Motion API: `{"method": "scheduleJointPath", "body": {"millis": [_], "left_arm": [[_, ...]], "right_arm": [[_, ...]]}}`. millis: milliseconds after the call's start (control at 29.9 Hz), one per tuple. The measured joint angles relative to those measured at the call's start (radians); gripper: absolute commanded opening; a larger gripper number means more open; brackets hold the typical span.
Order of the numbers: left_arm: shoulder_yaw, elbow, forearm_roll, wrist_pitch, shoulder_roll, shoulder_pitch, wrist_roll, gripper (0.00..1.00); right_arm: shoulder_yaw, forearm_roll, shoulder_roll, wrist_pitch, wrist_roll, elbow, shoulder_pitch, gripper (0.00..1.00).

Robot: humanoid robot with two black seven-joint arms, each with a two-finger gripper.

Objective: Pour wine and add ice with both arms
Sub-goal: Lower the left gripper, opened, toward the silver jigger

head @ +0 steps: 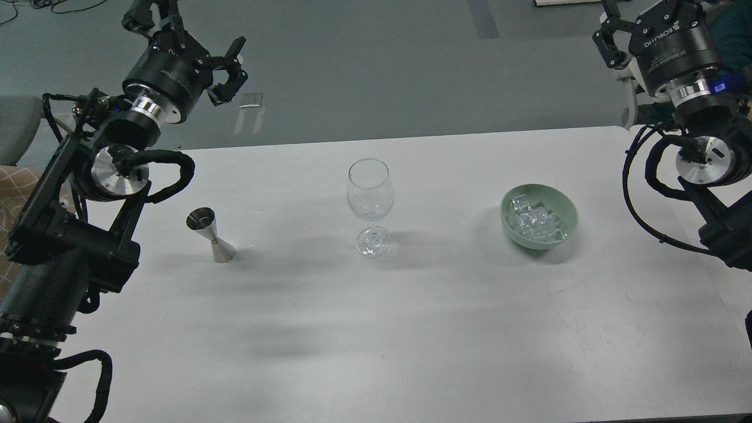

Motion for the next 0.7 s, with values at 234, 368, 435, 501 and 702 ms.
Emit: {"method": "scheduleJointPath", "body": {"millis": [234,368,435,501,702], "left_arm": [[-0.104,-0.040,-0.132,0.047,0.028,0.024,0.219,0.98],[-0.183,-0.131,-0.199,0.067,0.064,0.107,0.258,0.98],[-0.219,-0.185,-0.215,0.071,0.083,0.168,0.263,0.97],[-0.270,-0.251,-0.247,0.082,0.090,0.250,0.269,0.97],[-0.405,-0.462,-0.313,0.123,0.078,0.548,0.287,0.95]], "right_arm": [[-0.001,0.000,0.000,0.000,0.000,0.000,-0.001,1.00],[-0.001,0.000,0.000,0.000,0.000,-0.001,-0.002,1.00],[-0.001,0.000,0.000,0.000,0.000,-0.001,-0.002,1.00],[-0.001,0.000,0.000,0.000,0.000,-0.001,-0.002,1.00],[-0.001,0.000,-0.005,-0.002,0.000,-0.001,-0.013,1.00]]}}
